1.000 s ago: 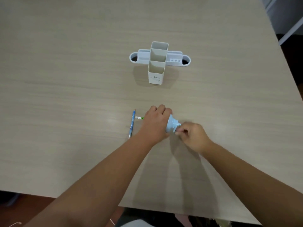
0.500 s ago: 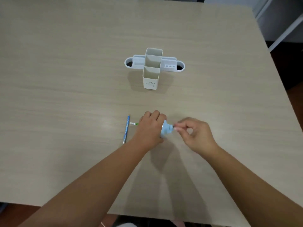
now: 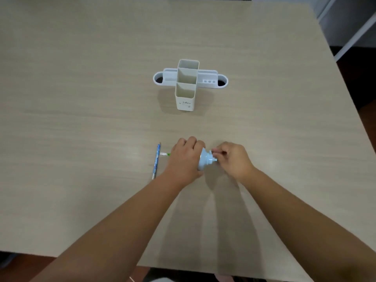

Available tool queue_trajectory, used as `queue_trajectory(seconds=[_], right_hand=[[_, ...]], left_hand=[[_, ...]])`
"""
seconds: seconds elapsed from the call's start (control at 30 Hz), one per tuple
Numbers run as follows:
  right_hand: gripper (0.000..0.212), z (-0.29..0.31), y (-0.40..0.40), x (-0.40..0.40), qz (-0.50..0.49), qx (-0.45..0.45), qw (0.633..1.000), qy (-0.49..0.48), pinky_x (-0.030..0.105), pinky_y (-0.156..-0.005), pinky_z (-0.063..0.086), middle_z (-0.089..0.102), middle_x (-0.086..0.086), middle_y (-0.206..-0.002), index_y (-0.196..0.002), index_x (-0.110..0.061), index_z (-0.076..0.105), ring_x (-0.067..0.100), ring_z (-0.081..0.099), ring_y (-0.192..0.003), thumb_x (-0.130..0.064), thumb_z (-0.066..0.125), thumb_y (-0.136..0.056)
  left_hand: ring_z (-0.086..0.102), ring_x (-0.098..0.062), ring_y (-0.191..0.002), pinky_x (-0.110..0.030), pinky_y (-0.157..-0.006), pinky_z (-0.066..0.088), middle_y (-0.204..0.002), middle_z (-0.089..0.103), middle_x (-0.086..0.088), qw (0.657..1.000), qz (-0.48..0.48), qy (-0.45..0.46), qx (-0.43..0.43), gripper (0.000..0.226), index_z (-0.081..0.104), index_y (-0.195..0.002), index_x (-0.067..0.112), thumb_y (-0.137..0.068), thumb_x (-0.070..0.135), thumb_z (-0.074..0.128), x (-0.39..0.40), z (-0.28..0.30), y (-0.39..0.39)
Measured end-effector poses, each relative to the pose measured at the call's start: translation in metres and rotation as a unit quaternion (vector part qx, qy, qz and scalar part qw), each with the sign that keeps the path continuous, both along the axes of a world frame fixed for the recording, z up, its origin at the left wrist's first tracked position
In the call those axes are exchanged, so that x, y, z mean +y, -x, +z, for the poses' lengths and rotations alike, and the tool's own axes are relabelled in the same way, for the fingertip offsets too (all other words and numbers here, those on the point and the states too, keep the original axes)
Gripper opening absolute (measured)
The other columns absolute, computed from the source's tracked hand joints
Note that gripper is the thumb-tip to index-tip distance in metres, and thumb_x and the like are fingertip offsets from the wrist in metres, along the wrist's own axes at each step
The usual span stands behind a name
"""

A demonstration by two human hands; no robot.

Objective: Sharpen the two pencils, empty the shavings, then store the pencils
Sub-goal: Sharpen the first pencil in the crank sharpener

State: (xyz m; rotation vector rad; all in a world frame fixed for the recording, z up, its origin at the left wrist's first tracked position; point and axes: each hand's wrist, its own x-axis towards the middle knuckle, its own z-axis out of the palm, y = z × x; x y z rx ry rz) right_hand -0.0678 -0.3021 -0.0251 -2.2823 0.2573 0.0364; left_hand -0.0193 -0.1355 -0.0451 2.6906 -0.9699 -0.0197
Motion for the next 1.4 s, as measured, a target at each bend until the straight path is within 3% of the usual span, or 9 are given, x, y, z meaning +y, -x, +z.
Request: queue_trajectory(seconds=[0.13,0.3,0.57,0.7,0.8,1.0,1.13,1.23,1.4], right_hand=[[0.005,0.01,0.053,0.006,0.085,0.027,0.996,-0.018,0.039,-0.066,0.052,0.067,0.01,-0.072,-0.075,-0.011,0.069,0.025,0.061,-0.066,-0.007,0.068,-0.078],[0.003,0.033,0.016,-0.002,-0.015,-0.075,0.994,-0.079,0.017,-0.07,0.048,0.07,0.001,-0.079,-0.082,-0.01,0.072,0.009,0.061,-0.069,-0.01,0.07,-0.079],[0.004,-0.006,0.034,0.004,0.082,0.048,0.995,0.013,0.039,-0.065,0.052,0.067,0.012,-0.075,-0.075,-0.007,0.069,0.027,0.06,-0.065,-0.005,0.066,-0.077],[0.003,0.03,0.039,0.0,0.017,0.01,0.996,-0.092,0.026,-0.067,0.05,0.07,-0.005,-0.075,-0.078,-0.014,0.071,0.019,0.063,-0.069,-0.012,0.072,-0.078],[0.005,0.03,0.004,-0.003,-0.062,-0.05,0.996,-0.049,0.016,-0.067,0.047,0.069,-0.008,-0.078,-0.083,-0.008,0.072,0.013,0.061,-0.069,-0.009,0.069,-0.079],[0.005,-0.004,0.029,0.007,0.069,0.077,0.994,0.041,0.032,-0.062,0.046,0.066,0.012,-0.073,-0.074,-0.006,0.068,0.022,0.056,-0.062,-0.006,0.065,-0.078],[0.01,0.033,0.044,0.002,0.036,0.046,0.996,-0.071,0.021,-0.065,0.046,0.07,0.001,-0.075,-0.074,-0.021,0.071,0.011,0.058,-0.064,-0.012,0.071,-0.078],[0.006,0.036,0.01,-0.003,-0.062,-0.03,0.995,-0.078,0.006,-0.065,0.045,0.073,0.0,-0.084,-0.084,-0.014,0.073,-0.001,0.06,-0.066,-0.011,0.07,-0.079],[0.011,-0.006,-0.002,-0.001,0.017,0.058,0.997,0.055,0.029,-0.073,0.046,0.071,0.009,-0.083,-0.086,-0.008,0.072,0.026,0.063,-0.085,-0.01,0.063,-0.08]], left_hand=[[0.048,-0.026,-0.077,-0.04,-0.068,0.047,-0.094,0.054,-0.002,1.0,0.015,0.009,0.01,0.059,0.052,-0.102,0.018,-0.047,0.029,0.072,-0.001,-0.002,0.0],[0.046,-0.025,-0.076,-0.039,-0.065,0.05,-0.095,0.055,-0.003,1.0,0.006,0.01,0.004,0.074,0.054,-0.103,0.018,-0.037,0.029,0.085,0.002,0.004,0.001],[0.046,-0.025,-0.074,-0.037,-0.062,0.047,-0.091,0.054,-0.002,0.999,0.04,0.034,0.008,0.068,0.055,-0.1,0.019,-0.039,0.028,0.082,-0.001,0.002,0.005],[0.044,-0.024,-0.073,-0.038,-0.062,0.048,-0.093,0.055,-0.002,1.0,0.021,0.016,0.011,0.072,0.053,-0.101,0.018,-0.036,0.026,0.083,-0.001,0.005,0.004],[0.044,-0.025,-0.074,-0.039,-0.063,0.048,-0.095,0.055,-0.002,1.0,0.015,0.011,0.009,0.071,0.054,-0.102,0.017,-0.038,0.027,0.083,-0.002,0.008,0.003],[0.044,-0.025,-0.075,-0.04,-0.064,0.048,-0.094,0.055,-0.002,0.999,0.026,0.014,0.014,0.065,0.054,-0.101,0.018,-0.042,0.026,0.081,-0.003,0.008,0.004],[0.045,-0.026,-0.074,-0.039,-0.062,0.049,-0.093,0.056,-0.003,1.0,0.026,0.013,0.008,0.066,0.056,-0.1,0.017,-0.04,0.023,0.082,-0.003,0.01,0.004],[0.045,-0.026,-0.075,-0.041,-0.065,0.049,-0.095,0.055,-0.003,1.0,0.012,0.003,0.008,0.072,0.054,-0.103,0.016,-0.038,0.027,0.084,-0.003,0.01,0.003],[0.045,-0.025,-0.075,-0.042,-0.066,0.049,-0.097,0.055,-0.002,1.0,0.019,0.006,0.009,0.071,0.054,-0.104,0.017,-0.04,0.027,0.082,-0.002,0.009,0.002]])
